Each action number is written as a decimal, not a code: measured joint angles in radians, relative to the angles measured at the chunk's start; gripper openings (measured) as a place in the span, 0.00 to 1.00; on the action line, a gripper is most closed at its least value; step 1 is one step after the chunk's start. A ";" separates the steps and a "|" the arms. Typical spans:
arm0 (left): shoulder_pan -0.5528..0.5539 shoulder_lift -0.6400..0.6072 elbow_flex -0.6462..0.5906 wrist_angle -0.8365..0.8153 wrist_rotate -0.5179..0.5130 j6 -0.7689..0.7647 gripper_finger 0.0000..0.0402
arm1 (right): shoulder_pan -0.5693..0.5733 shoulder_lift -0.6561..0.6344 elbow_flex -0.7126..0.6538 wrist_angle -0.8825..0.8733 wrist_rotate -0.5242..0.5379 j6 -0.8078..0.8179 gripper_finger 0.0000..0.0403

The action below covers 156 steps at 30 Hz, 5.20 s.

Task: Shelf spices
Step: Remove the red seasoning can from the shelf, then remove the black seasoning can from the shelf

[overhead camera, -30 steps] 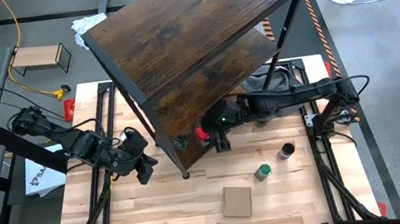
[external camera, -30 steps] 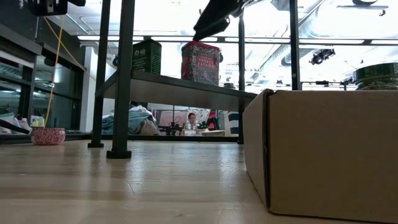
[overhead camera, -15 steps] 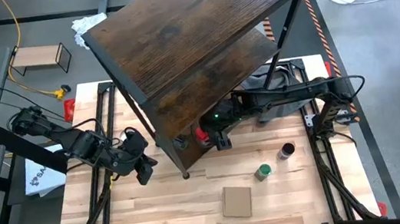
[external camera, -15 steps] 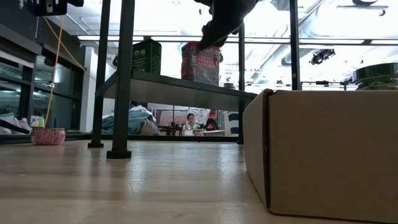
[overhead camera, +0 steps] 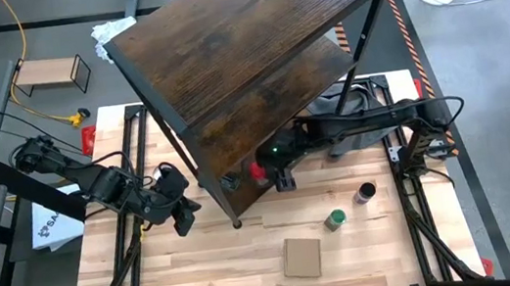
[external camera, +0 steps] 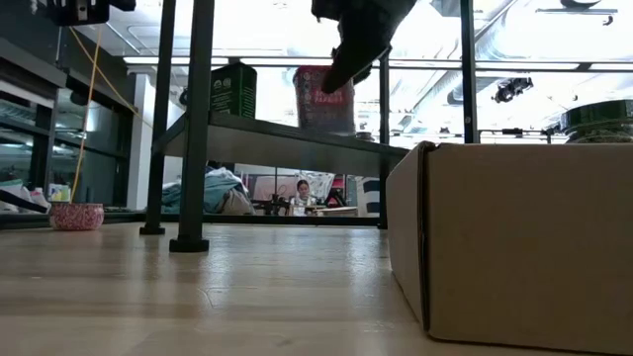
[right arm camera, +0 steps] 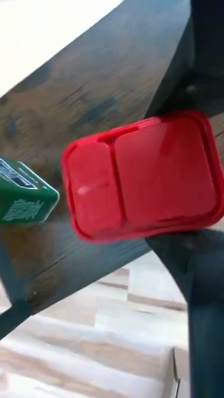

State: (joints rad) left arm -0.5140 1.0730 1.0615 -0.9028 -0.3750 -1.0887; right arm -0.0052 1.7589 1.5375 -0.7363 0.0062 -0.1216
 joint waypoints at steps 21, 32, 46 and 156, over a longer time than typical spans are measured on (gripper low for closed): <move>0.000 0.000 0.000 -0.022 -0.055 0.071 0.00 | 0.503 -0.339 -0.166 -0.449 0.425 0.900 0.49; 0.002 0.000 0.000 -0.021 -0.091 0.069 0.00 | 0.612 -0.340 -0.502 -0.309 0.550 1.401 0.49; 0.002 0.000 0.000 -0.021 -0.093 0.045 0.00 | 0.597 -0.340 -0.556 -0.229 0.537 1.343 0.57; 0.246 0.232 0.040 0.200 -0.179 1.333 0.60 | 0.408 -0.226 -0.303 0.506 0.363 0.892 0.80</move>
State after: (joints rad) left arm -0.2680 1.3047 1.1019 -0.7024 -0.5542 0.2439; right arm 0.4030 1.5330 1.2343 -0.2301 0.3693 0.7708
